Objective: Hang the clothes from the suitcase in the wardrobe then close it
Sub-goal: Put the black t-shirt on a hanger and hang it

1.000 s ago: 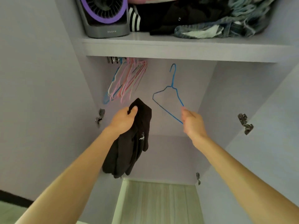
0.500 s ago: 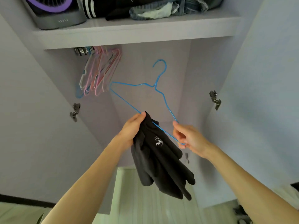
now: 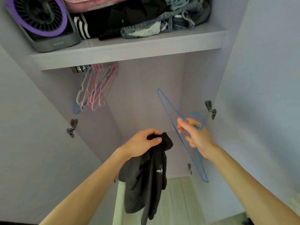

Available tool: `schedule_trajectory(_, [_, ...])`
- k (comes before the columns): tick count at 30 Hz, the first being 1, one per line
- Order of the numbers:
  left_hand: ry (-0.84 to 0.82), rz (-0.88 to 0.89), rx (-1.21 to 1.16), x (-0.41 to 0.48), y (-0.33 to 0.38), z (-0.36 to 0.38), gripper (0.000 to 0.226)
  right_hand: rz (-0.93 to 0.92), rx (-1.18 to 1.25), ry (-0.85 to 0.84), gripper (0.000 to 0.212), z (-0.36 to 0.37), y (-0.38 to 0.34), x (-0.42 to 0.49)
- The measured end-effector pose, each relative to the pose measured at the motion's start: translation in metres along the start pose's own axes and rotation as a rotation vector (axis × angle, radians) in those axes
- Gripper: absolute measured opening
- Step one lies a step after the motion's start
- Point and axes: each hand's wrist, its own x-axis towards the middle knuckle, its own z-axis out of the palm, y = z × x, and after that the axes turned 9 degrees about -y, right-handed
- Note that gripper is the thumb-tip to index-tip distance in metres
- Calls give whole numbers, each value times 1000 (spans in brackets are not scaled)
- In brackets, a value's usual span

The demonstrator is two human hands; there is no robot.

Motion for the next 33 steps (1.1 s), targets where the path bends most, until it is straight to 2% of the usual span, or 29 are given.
schedule_trajectory(3, [-24,40,84,2,5,-4,12,84,-93,-239,28,7,11,-8])
schedule_trajectory(5, [-19,32,101,1,9,-8,15,63,-80,-284,22,13,15,-10])
schedule_trajectory(8, [15,-11,53,-6,13,-18,27,1,-109,-137,7,20,12,-8])
schedule_trajectory(10, [23,-75,79,-13,8,-29,27,-57,-24,-56,8,19,8,-3])
schedule_trajectory(12, [-51,-165,79,-22,-2,-38,24,-130,15,-33,12,16,4,-1])
schedule_trajectory(15, [-107,-246,91,-29,-24,-41,20,-211,-82,-40,13,21,2,-4])
schedule_trajectory(19, [-79,-351,319,-30,-51,-42,24,-168,49,33,21,25,-1,-1])
schedule_trajectory(21, [-60,-395,411,-34,-61,-42,25,-170,15,55,20,22,-4,-1])
schedule_trajectory(24, [13,-354,447,-41,-65,-40,30,-180,-29,95,15,18,-10,-4])
schedule_trajectory(26, [32,-296,383,-43,-64,-44,30,-154,17,172,19,11,-11,0])
schedule_trajectory(28, [-9,-284,320,-45,-58,-48,28,-128,24,236,21,1,-8,3])
schedule_trajectory(31, [-98,-371,489,-42,-55,-59,18,-127,-15,237,19,-7,-3,1])
schedule_trajectory(33, [-100,-456,564,-39,-49,-63,11,-138,-53,241,17,-8,0,0])
